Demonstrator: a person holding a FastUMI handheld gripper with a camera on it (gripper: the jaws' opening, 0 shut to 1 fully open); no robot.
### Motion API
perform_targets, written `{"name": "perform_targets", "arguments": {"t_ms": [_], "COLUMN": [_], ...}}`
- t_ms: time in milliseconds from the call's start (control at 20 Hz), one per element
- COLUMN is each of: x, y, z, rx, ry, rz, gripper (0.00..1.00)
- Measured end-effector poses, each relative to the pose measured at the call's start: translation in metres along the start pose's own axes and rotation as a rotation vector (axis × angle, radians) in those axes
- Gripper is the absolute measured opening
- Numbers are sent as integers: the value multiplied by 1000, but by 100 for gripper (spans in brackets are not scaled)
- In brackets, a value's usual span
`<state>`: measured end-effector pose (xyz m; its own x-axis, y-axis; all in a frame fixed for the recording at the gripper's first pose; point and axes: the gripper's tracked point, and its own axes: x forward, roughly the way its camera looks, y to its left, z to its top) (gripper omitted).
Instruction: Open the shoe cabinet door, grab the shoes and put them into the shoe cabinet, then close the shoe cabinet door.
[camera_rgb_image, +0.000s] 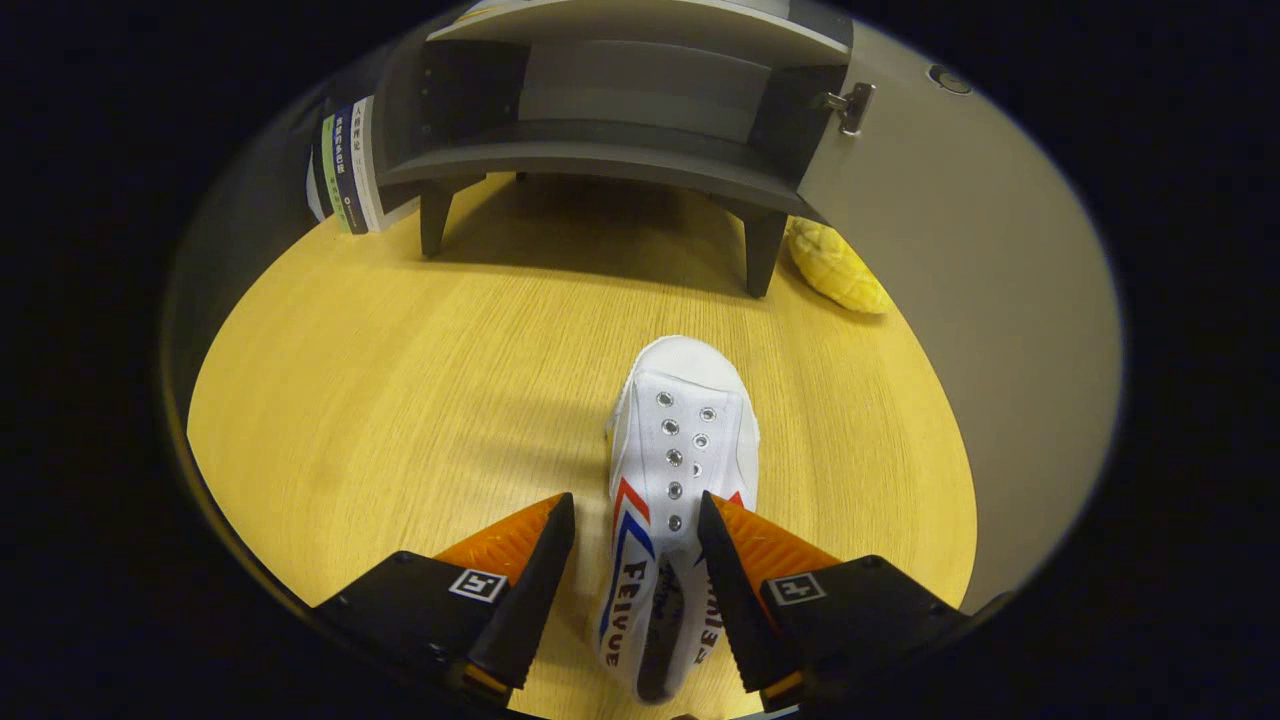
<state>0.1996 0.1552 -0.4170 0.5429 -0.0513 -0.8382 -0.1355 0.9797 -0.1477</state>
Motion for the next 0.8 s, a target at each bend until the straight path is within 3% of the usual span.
{"name": "perform_targets", "arguments": {"t_ms": [50, 200, 350, 400, 550, 600, 700, 800], "x": [1, 3, 10, 4, -1, -1, 0, -4], "y": [-6, -6, -2, -3, -3, -2, -3, -3], "z": [-2, -5, -5, -6, -5, -7, -8, -7], "rx": [-27, -132, -209, -232, -234, -212, -206, -192], "ry": [-4, 1, -16, -6, -9, 16, 13, 11], "rz": [-29, -53, -71, -76, -63, -44, -12, 6], "gripper": [79, 56, 48, 31, 20, 11, 4, 4]}}
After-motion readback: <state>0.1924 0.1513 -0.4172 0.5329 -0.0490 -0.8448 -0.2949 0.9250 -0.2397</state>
